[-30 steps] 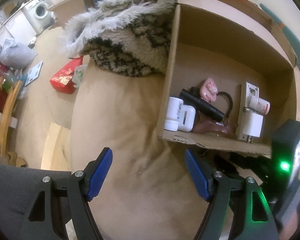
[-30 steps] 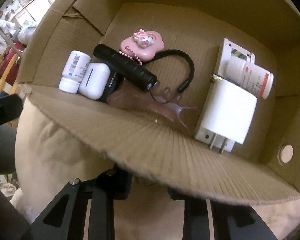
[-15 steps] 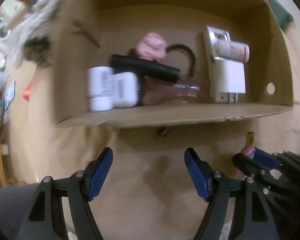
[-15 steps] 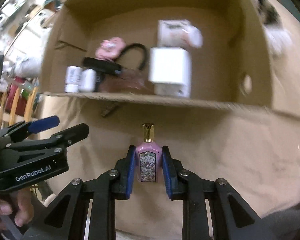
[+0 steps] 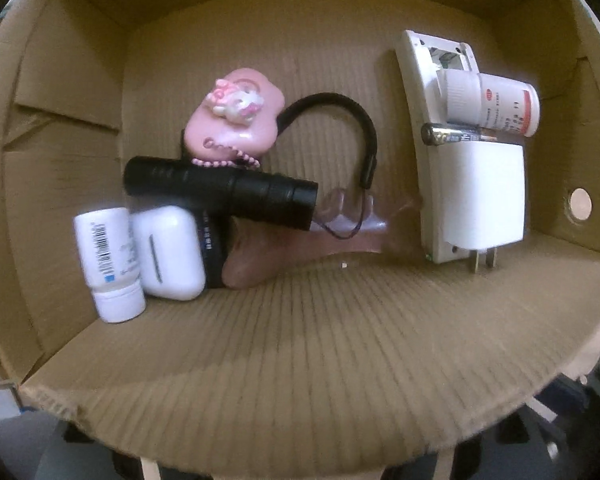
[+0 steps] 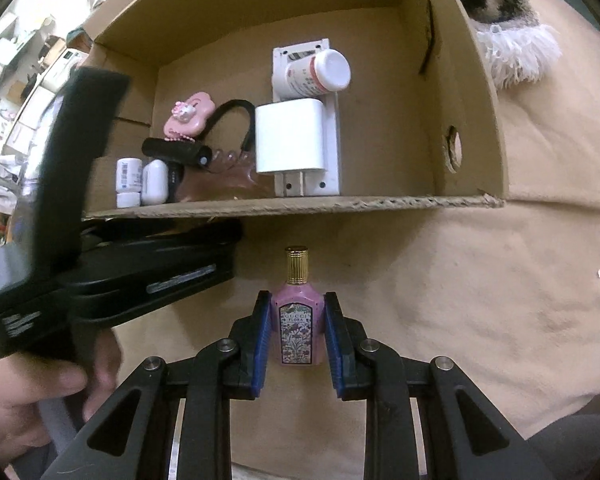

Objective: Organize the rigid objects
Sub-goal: 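Grasp the black AA battery with the left tool while the right tool grasps the pink perfume bottle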

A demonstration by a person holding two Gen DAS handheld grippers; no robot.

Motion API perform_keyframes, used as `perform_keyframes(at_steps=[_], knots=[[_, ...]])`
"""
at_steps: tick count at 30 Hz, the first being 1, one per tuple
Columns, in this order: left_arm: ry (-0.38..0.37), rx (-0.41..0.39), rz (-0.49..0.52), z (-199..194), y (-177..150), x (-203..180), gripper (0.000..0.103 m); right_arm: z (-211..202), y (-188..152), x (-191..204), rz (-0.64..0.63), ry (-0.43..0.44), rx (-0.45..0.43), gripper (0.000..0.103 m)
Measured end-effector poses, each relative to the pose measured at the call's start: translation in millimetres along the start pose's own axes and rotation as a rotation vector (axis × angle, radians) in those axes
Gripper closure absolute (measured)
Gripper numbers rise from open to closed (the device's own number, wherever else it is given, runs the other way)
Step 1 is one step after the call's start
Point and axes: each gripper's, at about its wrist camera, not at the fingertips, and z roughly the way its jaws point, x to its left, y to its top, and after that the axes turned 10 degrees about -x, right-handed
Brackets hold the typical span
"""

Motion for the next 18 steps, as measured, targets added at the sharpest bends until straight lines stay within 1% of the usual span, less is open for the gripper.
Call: perform_keyframes(at_steps=[1,3,5,6,7,8,10,15,18], knots=[[-0.001,-0.002,-0.004,1,1,1,0.046,-5,0,-6,0.000,0.003,-0.003,0.076],[-0.002,-0.003,-0.008,2,2,2,0.054,-7,-1,-8,0.004,0.008,-0.006,0.076],[0.004,-0.004,0.000,-1,1,3,0.074,-9,2,-9,0.008,0.013,-0.004,0.076],[-0.003,0.000,0.003,-4,-1,6,0.079,-12,4,-7,0.009,0.013,-0.004,0.076],[-0.005,0.004,0.005,-5,-1,6,0.087,-13,4,-7,0.010,0.014,-0.005,0.076],[-0.001,0.008,0.008,-6,-2,6,0.091,-11,4,-7,0.011,0.015,-0.007,0.076],[0.000,0.012,0.009,-7,-6,6,0.094,-14,5,-8,0.011,0.016,-0.012,0.076],[-0.018,0.025,-0.026,-13,-16,19,0.094,-18,4,-9,0.003,0.013,-0.015,0.076],[-0.022,0.042,-0.037,-19,-29,27,0.094,-18,3,-7,-0.002,0.010,-0.015,0.076]])
